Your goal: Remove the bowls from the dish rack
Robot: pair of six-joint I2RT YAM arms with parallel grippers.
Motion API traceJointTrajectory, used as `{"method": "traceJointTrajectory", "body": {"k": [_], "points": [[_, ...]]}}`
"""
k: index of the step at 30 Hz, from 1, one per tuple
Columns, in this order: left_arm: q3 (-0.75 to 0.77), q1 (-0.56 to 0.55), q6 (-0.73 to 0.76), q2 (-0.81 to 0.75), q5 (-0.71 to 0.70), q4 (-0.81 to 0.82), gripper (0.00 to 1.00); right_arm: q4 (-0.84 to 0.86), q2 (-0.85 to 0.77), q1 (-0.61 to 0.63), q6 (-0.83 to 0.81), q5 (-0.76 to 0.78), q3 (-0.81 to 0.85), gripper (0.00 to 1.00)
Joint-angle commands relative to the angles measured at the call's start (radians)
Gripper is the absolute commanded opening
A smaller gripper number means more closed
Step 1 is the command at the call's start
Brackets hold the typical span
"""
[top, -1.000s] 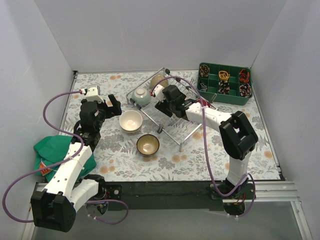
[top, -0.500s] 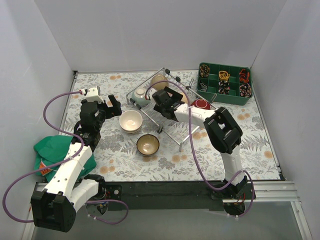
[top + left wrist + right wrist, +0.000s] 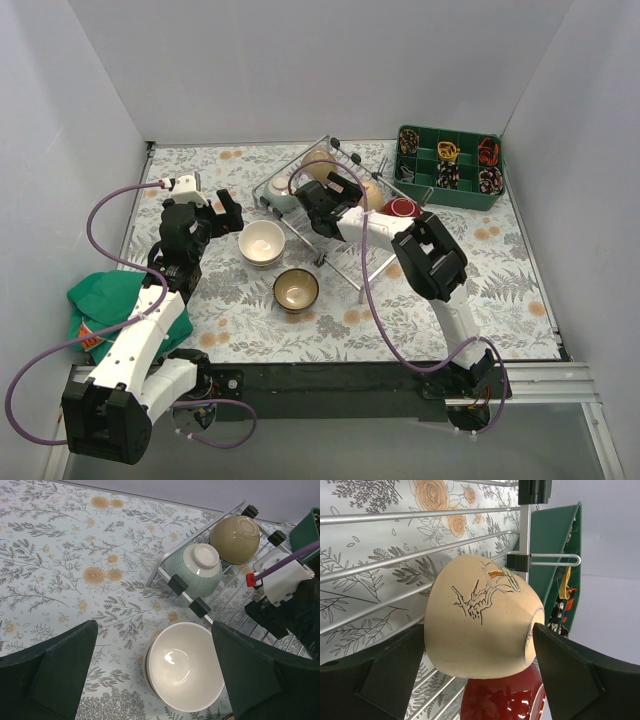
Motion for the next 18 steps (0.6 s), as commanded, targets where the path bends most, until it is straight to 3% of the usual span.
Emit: {"method": "traceJointTrajectory", "body": {"k": [1, 9, 18], "points": [[-0.007, -0.003, 0.013, -0.022, 0.004, 0.006, 0.98, -0.12, 0.091, -0.012, 0.062, 0.045, 0.014, 0.94], [-0.005, -0.002, 0.013, -0.025, 0.004, 0.008, 0.98, -0.122, 0.024, -0.006, 0.082, 0.056, 0.022, 0.77], [-0.007, -0.003, 0.015, -0.029, 0.0, 0.006, 0.98, -0.121, -0.122, 0.014, 0.072, 0.044, 0.016, 0.43]]}}
